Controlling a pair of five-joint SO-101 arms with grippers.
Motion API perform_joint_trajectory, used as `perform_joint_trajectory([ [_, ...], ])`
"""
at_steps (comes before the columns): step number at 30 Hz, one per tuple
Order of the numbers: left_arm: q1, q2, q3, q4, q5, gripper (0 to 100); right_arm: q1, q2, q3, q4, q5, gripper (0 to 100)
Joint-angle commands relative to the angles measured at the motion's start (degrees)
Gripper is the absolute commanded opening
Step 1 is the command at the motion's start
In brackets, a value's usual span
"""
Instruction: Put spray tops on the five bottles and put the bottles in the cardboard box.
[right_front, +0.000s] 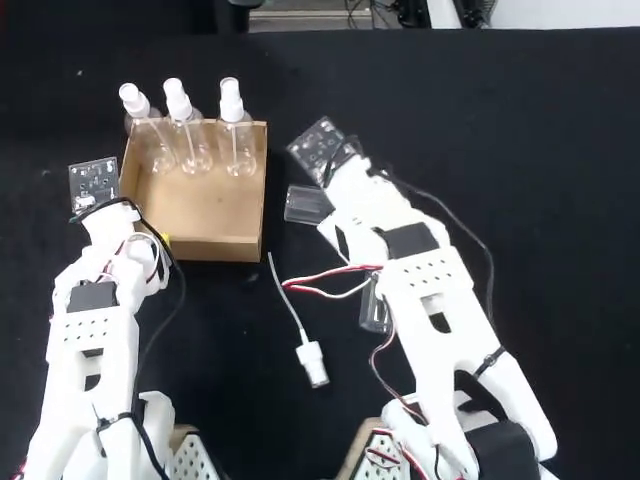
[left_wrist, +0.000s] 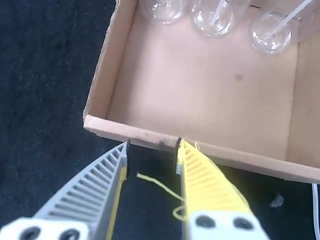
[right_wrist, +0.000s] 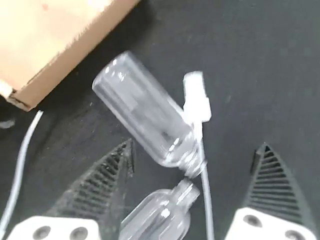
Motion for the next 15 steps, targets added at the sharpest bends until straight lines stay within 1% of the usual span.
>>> perform_joint_trajectory([
  [1,-0.9,-0.4,-0.2,-0.8,0.5,15,-1.0,2.7,1.2,-6.4,4.2,34.0],
  [5,-1.0,-1.1,-1.6,0.9,0.5,15,-0.7,8.0,1.9,-10.5,4.4,34.0],
  [10,-1.0,-9.5,-5.7,9.4,0.5,15,-0.9,11.6,1.8,-12.9,3.9,34.0],
  [12,-2.1,-14.0,-5.6,10.1,0.1,16,-0.9,12.4,2.1,-14.2,2.8,34.0],
  [15,-6.6,-18.5,-4.9,7.6,0.1,16,-0.7,14.0,1.9,-14.7,3.2,34.0],
])
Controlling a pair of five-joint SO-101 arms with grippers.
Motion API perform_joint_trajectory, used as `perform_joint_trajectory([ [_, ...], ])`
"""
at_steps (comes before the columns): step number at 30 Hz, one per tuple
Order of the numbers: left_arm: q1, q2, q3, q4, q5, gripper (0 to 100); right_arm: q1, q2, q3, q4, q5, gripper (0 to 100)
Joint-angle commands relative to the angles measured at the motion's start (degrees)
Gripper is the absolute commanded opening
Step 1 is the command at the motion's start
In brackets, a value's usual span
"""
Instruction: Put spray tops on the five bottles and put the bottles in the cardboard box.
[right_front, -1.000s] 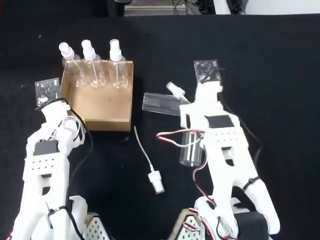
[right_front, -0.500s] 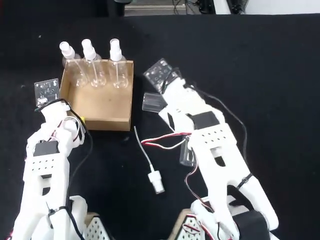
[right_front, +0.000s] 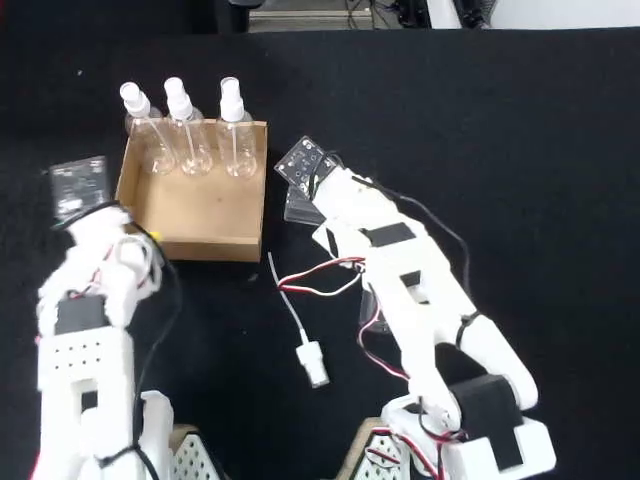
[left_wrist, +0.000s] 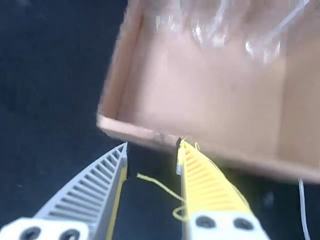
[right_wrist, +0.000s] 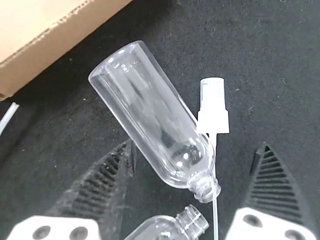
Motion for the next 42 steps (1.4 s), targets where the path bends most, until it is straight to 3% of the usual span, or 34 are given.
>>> perform_joint_trajectory([
  [1,-6.8,-7.0,-2.3,-2.8,0.1,16,-0.5,1.2,-0.5,-1.9,-0.3,34.0],
  [6,-11.6,-4.8,0.7,-11.3,0.1,16,-1.9,5.1,-1.9,-2.0,2.7,33.9],
  [13,-18.3,9.0,-0.4,-22.6,-0.3,16,-2.0,7.4,-2.2,-1.1,2.5,30.9],
  [20,-17.6,20.1,-2.4,-25.1,-0.3,16,-1.7,1.1,0.4,-0.9,-2.9,7.5],
  [30,-16.0,19.5,1.6,-25.1,-0.2,15,-1.7,-12.5,8.8,-0.2,-7.0,5.7],
  [33,-16.0,17.4,3.2,-25.1,-0.2,15,-1.8,-17.2,10.1,5.9,-7.6,5.7],
  [39,-15.3,14.0,4.9,-25.1,-0.3,16,-2.1,-29.7,5.8,27.4,-7.4,5.7],
  [42,-15.4,13.8,4.3,-23.6,-0.6,16,-6.4,-35.3,5.0,33.9,-3.4,5.7],
])
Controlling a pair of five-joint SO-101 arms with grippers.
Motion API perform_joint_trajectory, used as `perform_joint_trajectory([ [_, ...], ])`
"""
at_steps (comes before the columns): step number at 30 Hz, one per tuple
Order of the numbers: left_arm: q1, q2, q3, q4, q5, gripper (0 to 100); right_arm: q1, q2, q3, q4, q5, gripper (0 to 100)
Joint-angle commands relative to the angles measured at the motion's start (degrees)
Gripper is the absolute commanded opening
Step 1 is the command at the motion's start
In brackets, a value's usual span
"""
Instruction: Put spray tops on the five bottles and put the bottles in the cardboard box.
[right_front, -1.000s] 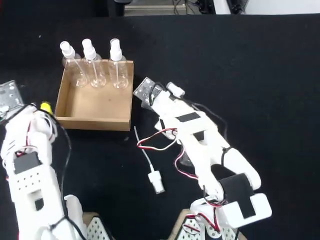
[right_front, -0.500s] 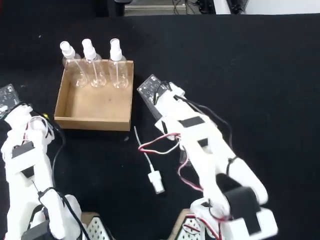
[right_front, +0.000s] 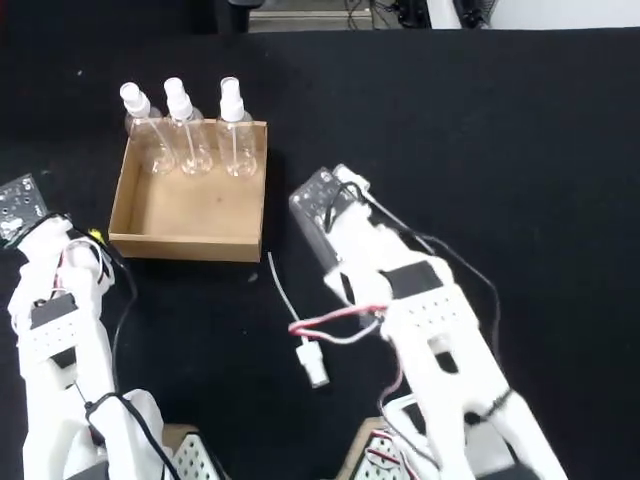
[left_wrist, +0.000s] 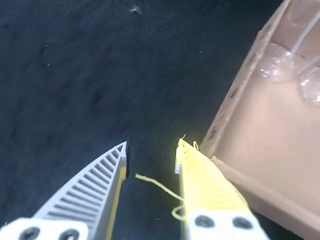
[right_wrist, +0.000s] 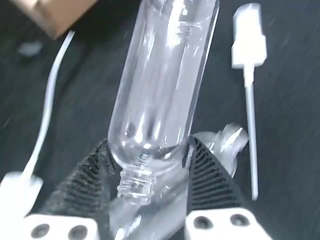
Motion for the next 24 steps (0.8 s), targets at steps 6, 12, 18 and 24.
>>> perform_joint_trajectory([
  [6,0.6,-1.9,-10.2,15.6,-7.0,16,-14.5,-15.2,-1.5,14.2,12.0,5.7],
  [12,-2.9,-2.5,-18.7,31.8,-13.0,16,-23.3,-14.8,2.3,9.0,11.8,5.7],
  [18,-5.0,-2.5,-19.8,36.1,-16.2,16,-31.3,-5.5,4.3,3.2,11.8,6.7],
  [24,-2.8,-2.5,-17.3,37.5,-16.2,16,-32.6,-1.2,2.3,2.0,7.3,30.8],
])
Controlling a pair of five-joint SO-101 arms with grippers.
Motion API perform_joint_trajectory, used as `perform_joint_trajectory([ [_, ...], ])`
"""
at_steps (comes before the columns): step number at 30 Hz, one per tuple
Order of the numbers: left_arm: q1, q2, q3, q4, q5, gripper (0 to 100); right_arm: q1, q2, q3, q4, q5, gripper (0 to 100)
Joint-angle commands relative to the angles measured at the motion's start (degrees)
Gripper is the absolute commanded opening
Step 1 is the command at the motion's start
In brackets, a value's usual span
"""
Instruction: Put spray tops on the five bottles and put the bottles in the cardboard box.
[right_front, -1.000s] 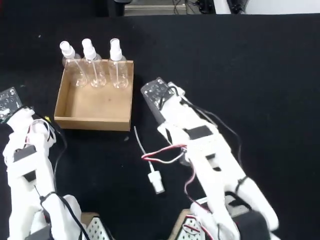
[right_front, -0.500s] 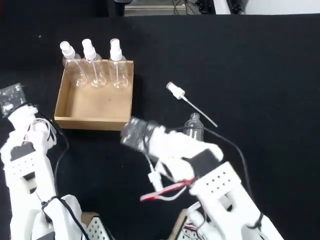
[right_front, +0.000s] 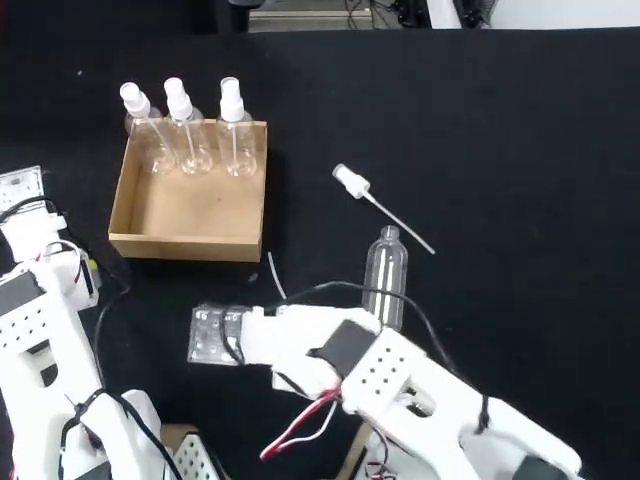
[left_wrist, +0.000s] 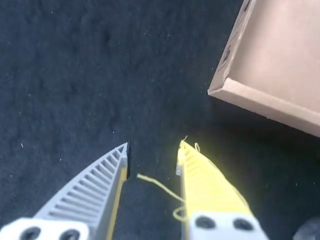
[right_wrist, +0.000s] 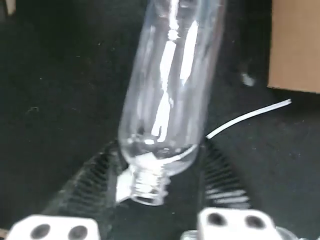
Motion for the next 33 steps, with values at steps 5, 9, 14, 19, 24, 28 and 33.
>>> perform_joint_trajectory([
  [5,4.2,-1.7,-2.7,5.6,-0.6,16,3.5,0.6,-6.5,0.8,-3.4,41.9],
  [9,4.3,-1.7,-7.3,11.2,-2.8,16,6.2,0.6,-12.0,6.2,-6.9,41.7],
  [14,8.5,-1.7,-14.4,19.4,-12.6,16,18.9,0.6,-19.1,17.4,-6.9,41.7],
  [19,25.0,-1.7,-16.3,32.8,-34.0,15,39.4,0.6,-19.8,20.0,-0.4,41.7],
  [24,38.9,-1.7,-16.3,39.5,-44.8,16,58.0,0.6,-17.1,20.2,4.7,41.7],
  [28,49.2,-1.0,-14.1,39.1,-45.4,16,67.8,0.6,-13.6,20.3,9.8,41.7],
  [33,58.2,-1.0,-6.9,29.5,-42.7,18,73.2,0.6,-10.2,20.0,14.1,41.7],
])
